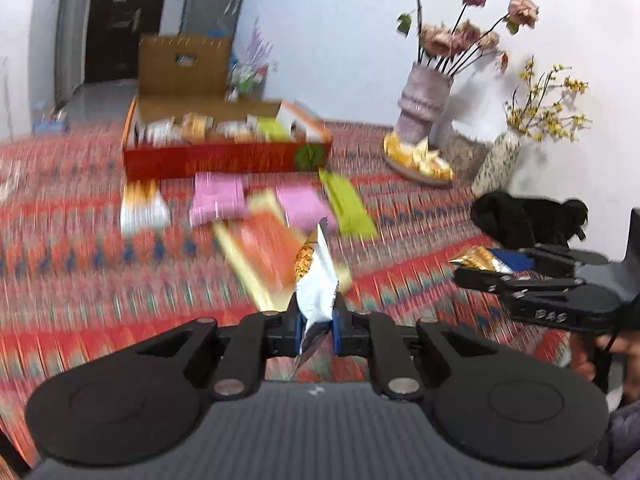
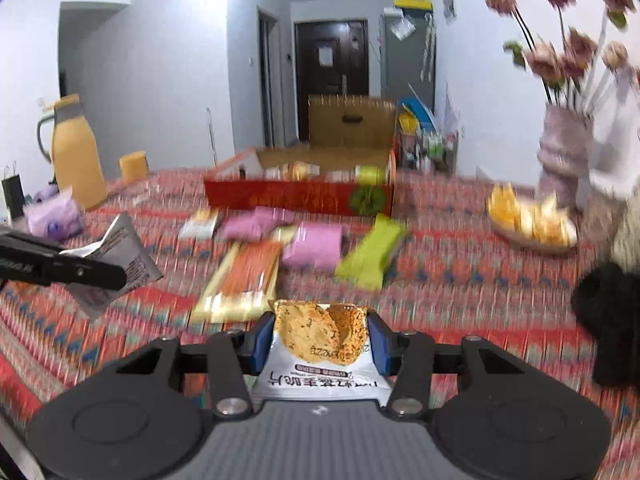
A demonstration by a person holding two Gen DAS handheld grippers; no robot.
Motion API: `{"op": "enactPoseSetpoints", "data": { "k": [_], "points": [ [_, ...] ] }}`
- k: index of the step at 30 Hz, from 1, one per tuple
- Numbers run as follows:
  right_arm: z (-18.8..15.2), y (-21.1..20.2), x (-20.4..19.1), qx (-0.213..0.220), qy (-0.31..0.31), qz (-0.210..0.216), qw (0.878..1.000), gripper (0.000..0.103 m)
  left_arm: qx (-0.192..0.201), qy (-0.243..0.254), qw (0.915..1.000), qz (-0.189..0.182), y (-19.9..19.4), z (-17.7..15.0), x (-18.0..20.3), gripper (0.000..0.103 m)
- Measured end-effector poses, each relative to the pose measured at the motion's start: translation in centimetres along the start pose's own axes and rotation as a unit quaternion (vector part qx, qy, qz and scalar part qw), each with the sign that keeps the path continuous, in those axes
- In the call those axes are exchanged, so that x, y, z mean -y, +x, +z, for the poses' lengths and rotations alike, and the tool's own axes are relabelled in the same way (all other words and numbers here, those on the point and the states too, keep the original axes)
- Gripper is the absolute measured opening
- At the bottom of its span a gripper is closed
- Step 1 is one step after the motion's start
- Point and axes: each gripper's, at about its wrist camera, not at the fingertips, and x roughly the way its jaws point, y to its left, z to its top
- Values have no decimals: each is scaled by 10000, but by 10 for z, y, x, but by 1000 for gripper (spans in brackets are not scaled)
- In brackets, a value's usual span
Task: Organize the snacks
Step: 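Carry both held packets over the orange box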
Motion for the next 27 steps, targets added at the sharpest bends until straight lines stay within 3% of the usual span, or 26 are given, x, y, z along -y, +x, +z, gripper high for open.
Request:
{"op": "enactPoseSetpoints", "data": {
  "k": [7, 13, 17, 22, 23, 25, 26, 27],
  "points": [
    [112, 49, 30, 292, -523, 222, 9980, 48, -2, 176, 9997, 166, 49, 126, -50, 13],
    [210, 145, 47, 123, -498, 692, 9963, 48, -277, -135, 9992, 270, 133, 217, -101, 14],
    [250, 240, 54, -262, 112, 1200, 9924, 49, -594, -472, 9962, 432, 201, 243, -134, 14],
    [260, 356, 48, -722, 469, 950, 9918, 49, -901, -1029, 9880, 718, 274, 241, -164, 15],
    [260, 378, 47, -818, 553, 899, 9910, 49, -882, -1183, 9856, 822, 284, 237, -171, 21],
    [256, 409, 47, -880, 842, 763, 9896, 50, -816, -1381, 9830, 894, 293, 228, -183, 50],
    [251, 417, 47, -860, 955, 700, 9892, 58, -803, -1427, 9824, 899, 296, 222, -189, 71],
    [246, 425, 46, -870, 1002, 700, 9887, 63, -742, -1424, 9825, 941, 295, 218, -193, 78]
  ]
}}
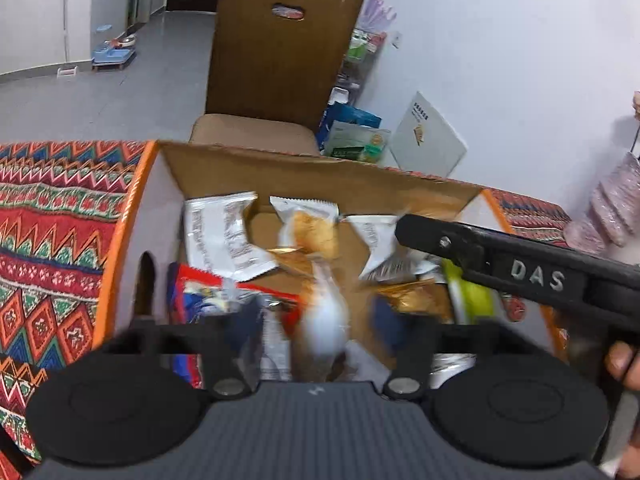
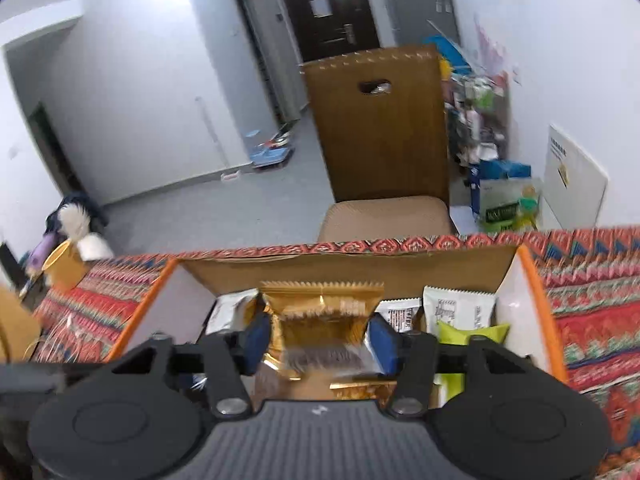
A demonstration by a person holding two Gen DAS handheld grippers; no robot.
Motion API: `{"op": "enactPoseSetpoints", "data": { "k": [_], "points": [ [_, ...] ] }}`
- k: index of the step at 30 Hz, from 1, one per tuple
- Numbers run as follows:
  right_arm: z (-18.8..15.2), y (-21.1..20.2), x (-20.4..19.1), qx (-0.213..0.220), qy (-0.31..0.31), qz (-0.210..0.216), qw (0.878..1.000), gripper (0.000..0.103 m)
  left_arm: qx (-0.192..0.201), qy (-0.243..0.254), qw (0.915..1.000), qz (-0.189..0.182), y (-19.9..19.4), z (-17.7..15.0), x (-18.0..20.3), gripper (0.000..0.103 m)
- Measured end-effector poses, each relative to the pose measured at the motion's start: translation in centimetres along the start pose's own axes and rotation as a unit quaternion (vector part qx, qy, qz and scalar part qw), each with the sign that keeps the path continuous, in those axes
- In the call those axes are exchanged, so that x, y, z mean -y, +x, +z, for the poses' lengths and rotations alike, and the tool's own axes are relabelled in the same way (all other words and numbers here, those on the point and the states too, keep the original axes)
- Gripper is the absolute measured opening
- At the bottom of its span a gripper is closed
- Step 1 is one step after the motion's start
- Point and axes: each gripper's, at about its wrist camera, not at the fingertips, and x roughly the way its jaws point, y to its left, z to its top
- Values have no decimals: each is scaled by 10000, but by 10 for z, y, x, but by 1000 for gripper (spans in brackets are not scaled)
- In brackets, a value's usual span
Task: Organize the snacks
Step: 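Carry both held packets over the orange box, then open both tools to drop the packets into the orange box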
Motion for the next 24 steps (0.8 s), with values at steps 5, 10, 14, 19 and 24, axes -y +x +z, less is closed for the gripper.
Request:
{"op": "enactPoseSetpoints", "data": {
  "k": [5, 10, 14, 19, 24],
  "points": [
    [-17, 22, 2, -201, -25, 142, 9997, 77, 321, 298, 9989, 182, -12, -5, -15, 84],
    [-20, 14, -1, -24, -106, 63, 9999, 82, 406, 246, 9985, 253, -25, 0, -20, 87],
    [-16, -13, -6, 70, -235, 32, 9997, 82, 380, 197, 9987, 285, -49, -1, -21, 87],
    [-18, -78, -7, 334, -412, 18, 9986, 90, 432, 442, 9974, 380, -93, -20, -10, 87],
    [-22, -158, -9, 596, -506, -21, 9969, 91, 811, 246, 9956, 411, -164, -41, 5, 87]
  ]
}}
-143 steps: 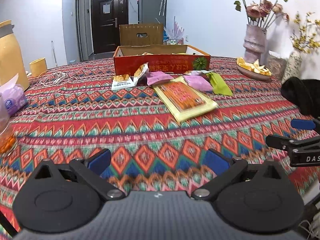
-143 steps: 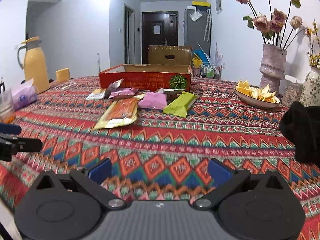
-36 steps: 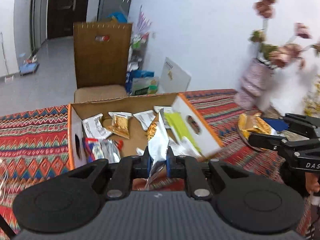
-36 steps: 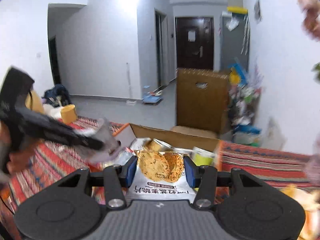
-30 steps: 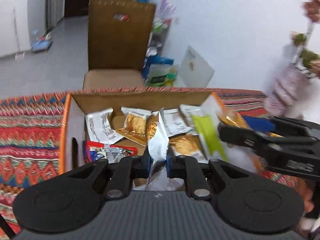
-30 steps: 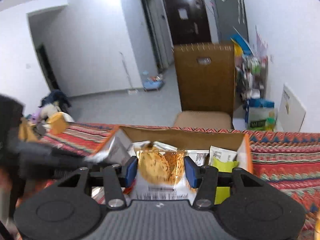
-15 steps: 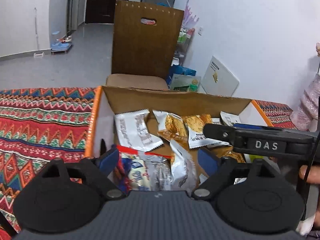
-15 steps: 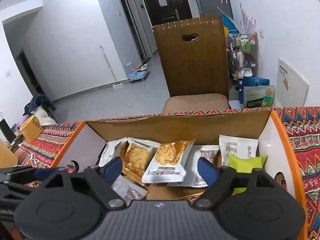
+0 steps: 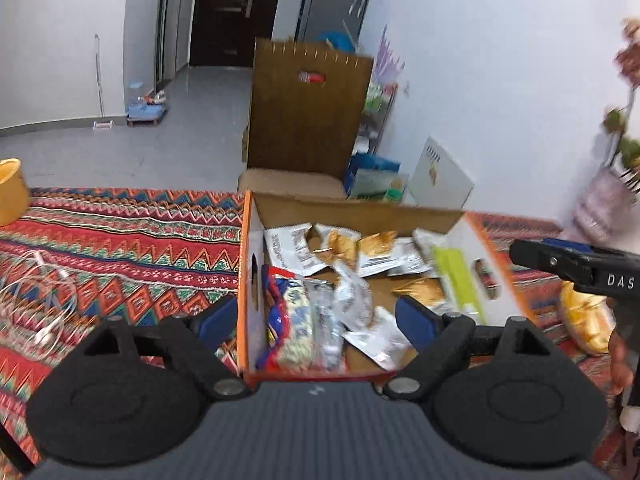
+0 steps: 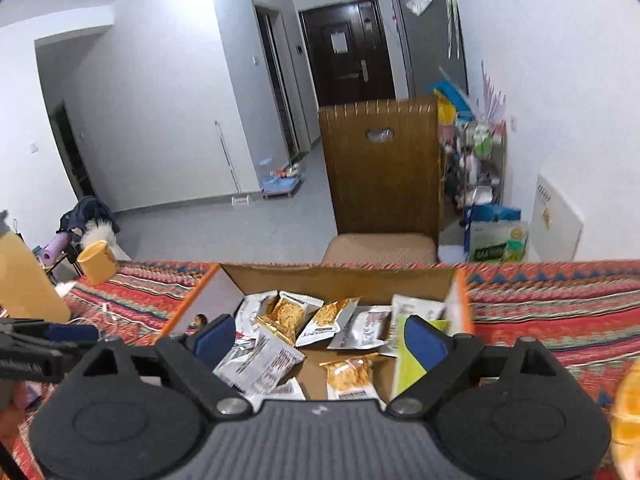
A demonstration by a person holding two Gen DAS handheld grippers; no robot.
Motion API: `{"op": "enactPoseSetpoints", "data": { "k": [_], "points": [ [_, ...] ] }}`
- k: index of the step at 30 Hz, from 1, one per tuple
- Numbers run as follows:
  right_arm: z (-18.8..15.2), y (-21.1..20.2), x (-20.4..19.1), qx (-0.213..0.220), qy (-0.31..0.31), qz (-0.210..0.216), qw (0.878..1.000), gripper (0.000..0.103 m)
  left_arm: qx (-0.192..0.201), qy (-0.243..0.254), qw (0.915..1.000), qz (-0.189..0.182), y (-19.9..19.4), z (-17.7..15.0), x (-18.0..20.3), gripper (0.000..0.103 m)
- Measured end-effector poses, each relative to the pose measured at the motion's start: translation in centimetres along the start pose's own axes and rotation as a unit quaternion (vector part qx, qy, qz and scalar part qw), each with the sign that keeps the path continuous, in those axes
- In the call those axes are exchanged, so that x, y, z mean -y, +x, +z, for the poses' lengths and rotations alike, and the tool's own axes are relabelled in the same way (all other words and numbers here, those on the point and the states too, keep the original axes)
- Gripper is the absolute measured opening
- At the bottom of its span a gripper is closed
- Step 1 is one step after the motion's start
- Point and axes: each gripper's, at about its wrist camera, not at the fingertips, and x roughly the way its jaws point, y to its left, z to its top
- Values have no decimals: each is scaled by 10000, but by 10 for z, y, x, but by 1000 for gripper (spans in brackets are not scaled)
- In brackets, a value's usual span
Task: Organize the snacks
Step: 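Open both tools to drop the packets into the orange box, then return both tools to the remaining packets on the tablecloth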
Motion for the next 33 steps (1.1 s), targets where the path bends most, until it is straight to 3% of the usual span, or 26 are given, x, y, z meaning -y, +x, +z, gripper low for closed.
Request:
{"op": "enactPoseSetpoints", "data": {
  "k": [4, 11, 14, 16, 21, 26, 30, 33],
  "points": [
    [-5, -77, -8, 346, -206, -94, 9991, 103, 303, 146, 9993, -169, -70, -20, 16, 94],
    [-52, -191, -29, 784, -595, 61, 9951, 103, 947, 533, 9933, -387, -184, -96, 42, 101],
    [-85, -231, -42, 973, -694, 100, 9928, 103, 836, 582, 9912, -840, -210, -137, 42, 102],
    [-107, -252, -49, 1071, -757, 216, 9911, 103, 844, 463, 9909, -944, -224, -165, 41, 102],
    [-169, -294, -71, 1311, -988, 106, 9864, 103, 997, 447, 9921, -616, -249, -229, 43, 103],
    [-248, -311, -95, 1656, -1562, -731, 9710, 103, 1130, 269, 9931, -151, -263, -289, 32, 103],
    [-308, -304, -103, 1316, -1734, -1038, 9705, 103, 1083, 128, 9940, -88, -255, -338, 22, 103],
    [-345, -285, -99, 770, -1262, -1118, 9827, 103, 1040, 346, 9936, 273, -243, -371, 23, 103]
  ]
}}
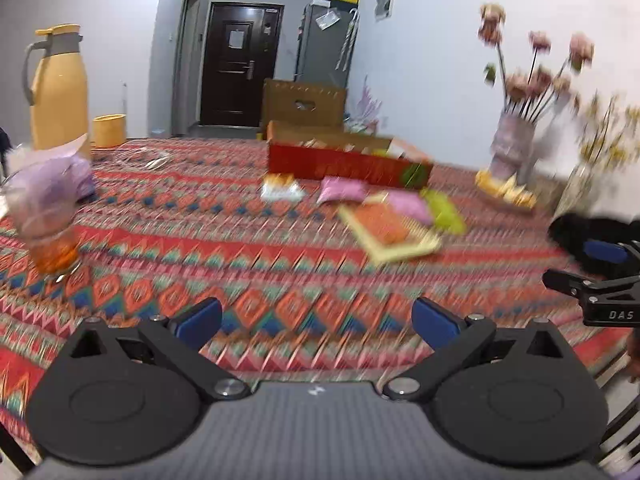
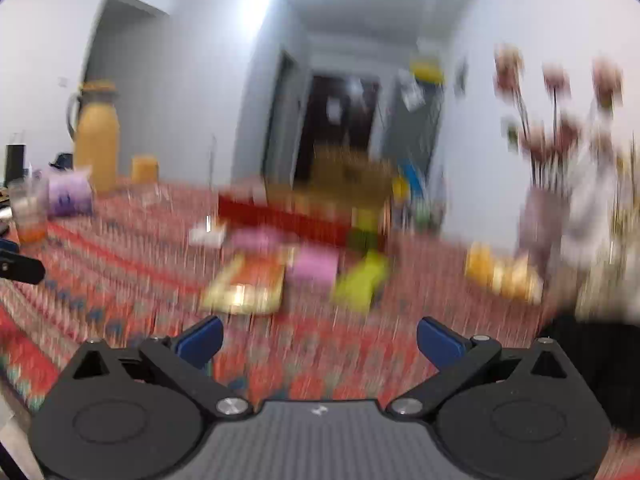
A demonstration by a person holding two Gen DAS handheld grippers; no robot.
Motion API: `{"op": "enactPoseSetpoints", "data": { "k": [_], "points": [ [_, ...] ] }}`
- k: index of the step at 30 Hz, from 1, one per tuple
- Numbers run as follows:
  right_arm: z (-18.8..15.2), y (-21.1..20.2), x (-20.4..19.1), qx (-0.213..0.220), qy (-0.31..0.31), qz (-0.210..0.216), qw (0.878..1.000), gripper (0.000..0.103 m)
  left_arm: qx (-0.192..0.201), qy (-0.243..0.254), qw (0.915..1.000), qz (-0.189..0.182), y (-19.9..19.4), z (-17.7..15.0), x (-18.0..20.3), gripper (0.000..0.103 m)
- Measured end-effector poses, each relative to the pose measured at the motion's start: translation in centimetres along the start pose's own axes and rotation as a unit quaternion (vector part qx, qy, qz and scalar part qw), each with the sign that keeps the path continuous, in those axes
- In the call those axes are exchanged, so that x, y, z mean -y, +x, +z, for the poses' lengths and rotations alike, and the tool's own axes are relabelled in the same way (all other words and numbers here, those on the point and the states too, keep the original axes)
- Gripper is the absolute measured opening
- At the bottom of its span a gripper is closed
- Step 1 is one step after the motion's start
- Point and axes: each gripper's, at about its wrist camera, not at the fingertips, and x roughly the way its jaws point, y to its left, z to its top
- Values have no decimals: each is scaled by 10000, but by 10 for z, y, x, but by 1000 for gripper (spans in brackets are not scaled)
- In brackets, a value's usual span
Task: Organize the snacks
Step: 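Return both tools to the remaining packets on the tablecloth, then grasp a pink packet with right tool while left grasps white cookie packet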
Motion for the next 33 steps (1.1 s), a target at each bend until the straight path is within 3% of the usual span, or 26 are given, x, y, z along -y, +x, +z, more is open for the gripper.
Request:
{"op": "enactPoseSetpoints", "data": {
  "k": [3, 9, 19, 27, 33],
  "points": [
    [-28, 10, -7, -458, 134, 102, 9988, 103, -47, 132, 9998, 139, 5, -17, 3, 103],
    [-33, 9, -10, -297, 139, 31, 9995, 103, -234, -5, 9996, 172, 15, -18, -2, 103],
    [-22, 28, -7, -426, 225, 209, 9986, 103, -448, -48, 9986, 268, 38, 4, -8, 103],
    [19, 67, -2, -338, 726, 833, 9933, 103, -388, -36, 9987, 327, 80, 39, -15, 103],
    [78, 141, -8, -558, 1178, 1311, 9828, 94, -172, 34, 9989, 441, 115, 73, -35, 103]
  ]
}}
